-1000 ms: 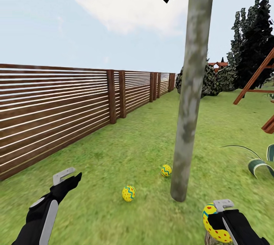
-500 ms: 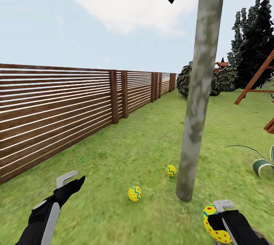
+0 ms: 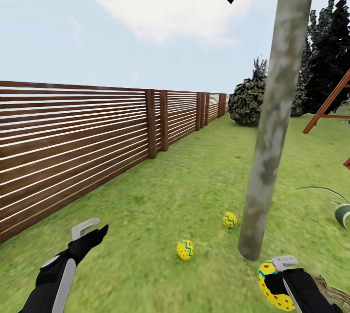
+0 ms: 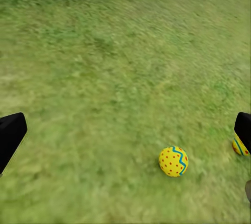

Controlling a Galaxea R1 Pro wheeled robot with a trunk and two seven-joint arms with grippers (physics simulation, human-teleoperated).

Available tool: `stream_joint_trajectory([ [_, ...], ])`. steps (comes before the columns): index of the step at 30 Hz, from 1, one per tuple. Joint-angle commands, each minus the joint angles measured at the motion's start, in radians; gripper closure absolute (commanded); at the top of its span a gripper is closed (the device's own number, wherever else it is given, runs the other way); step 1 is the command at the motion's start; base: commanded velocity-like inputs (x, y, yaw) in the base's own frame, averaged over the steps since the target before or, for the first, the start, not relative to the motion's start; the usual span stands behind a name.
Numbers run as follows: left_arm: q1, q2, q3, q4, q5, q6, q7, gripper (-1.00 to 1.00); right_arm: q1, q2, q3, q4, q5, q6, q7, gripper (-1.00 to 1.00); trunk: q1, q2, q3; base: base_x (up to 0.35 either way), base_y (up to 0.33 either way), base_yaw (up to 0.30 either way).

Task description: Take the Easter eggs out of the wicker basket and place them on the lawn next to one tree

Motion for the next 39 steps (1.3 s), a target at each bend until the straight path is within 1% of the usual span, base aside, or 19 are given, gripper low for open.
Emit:
stream_joint_trajectory([
  [1,-0.001,-0.001,0.003,-0.001,0.004,0.006,-0.005,-1.00,-0.001,0.000,-0.001,-0.002,0.011,0.005,0.009,1.00,0.000,-0.001,-0.001,0.271,0.236,0.000],
  [7,-0.001,0.000,0.002,0.001,0.004,0.006,-0.006,-1.00,-0.001,0.001,-0.001,-0.002,0.011,0.005,0.009,1.00,0.000,-0.001,-0.001,0.275,0.234,0.000],
  [15,-0.001,0.000,0.002,0.006,0.004,0.007,-0.006,-1.00,-0.001,0.001,-0.001,-0.002,0.009,0.004,0.011,1.00,0.000,-0.001,-0.001,0.167,0.303,-0.009],
  [24,-0.001,0.000,0.002,0.008,0.004,0.008,-0.006,-1.00,-0.001,0.001,-0.001,-0.002,0.007,0.005,0.011,1.00,0.000,-0.001,0.002,0.150,0.309,-0.226],
  [30,-0.001,0.000,0.002,0.008,0.004,0.008,-0.004,-1.00,-0.001,0.001,-0.001,-0.002,0.005,0.005,0.011,1.00,0.000,-0.001,0.002,0.168,0.307,-0.013],
  [33,-0.001,0.000,0.002,0.008,0.004,0.008,-0.001,-1.00,-0.001,0.010,-0.001,-0.002,0.010,0.005,0.010,1.00,0.000,-0.001,0.002,0.248,0.262,0.000],
  [39,-0.001,0.000,0.002,0.014,0.003,0.008,0.000,-1.00,-0.001,0.012,-0.002,-0.002,0.011,0.005,0.010,1.00,0.000,-0.001,0.002,0.305,0.155,0.000],
])
